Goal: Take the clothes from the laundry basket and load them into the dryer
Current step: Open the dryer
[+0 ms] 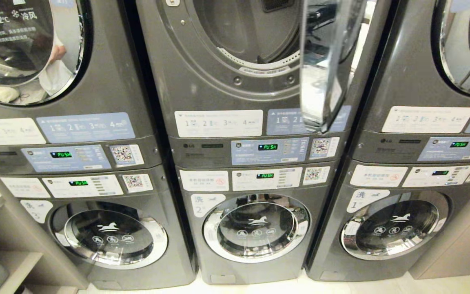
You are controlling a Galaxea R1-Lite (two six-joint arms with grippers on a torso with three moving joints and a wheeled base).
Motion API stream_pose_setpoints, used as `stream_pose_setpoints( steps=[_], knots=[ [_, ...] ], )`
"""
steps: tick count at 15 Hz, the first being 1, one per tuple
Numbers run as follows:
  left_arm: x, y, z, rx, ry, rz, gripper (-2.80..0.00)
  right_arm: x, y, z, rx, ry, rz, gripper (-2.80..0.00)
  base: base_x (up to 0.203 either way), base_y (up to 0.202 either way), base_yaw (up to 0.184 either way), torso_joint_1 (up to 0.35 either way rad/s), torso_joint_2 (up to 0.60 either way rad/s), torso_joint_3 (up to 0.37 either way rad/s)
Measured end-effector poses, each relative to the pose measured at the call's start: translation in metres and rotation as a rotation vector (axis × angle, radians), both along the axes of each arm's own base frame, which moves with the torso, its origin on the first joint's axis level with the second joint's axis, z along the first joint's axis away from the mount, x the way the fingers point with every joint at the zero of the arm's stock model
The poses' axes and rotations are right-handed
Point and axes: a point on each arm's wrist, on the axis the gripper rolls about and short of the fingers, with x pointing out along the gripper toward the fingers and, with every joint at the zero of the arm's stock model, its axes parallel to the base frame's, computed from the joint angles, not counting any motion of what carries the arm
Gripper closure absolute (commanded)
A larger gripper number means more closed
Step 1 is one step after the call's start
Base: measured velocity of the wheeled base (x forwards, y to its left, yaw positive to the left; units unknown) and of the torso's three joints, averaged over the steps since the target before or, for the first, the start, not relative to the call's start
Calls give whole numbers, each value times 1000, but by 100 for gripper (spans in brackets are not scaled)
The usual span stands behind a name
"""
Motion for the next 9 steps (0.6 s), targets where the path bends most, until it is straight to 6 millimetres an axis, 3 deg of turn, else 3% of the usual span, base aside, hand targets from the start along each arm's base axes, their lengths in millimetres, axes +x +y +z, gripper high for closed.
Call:
stream_pose_setpoints(
  steps=[3,9],
  knots=[
    [0,0,0,0,0,0,0,0,0,0,0,0,1,0,-170,-174,4,-1,0,4],
    [0,0,0,-2,1,1,0,0,0,0,0,1,0,0,0,0,0,4,1,0]
  ],
)
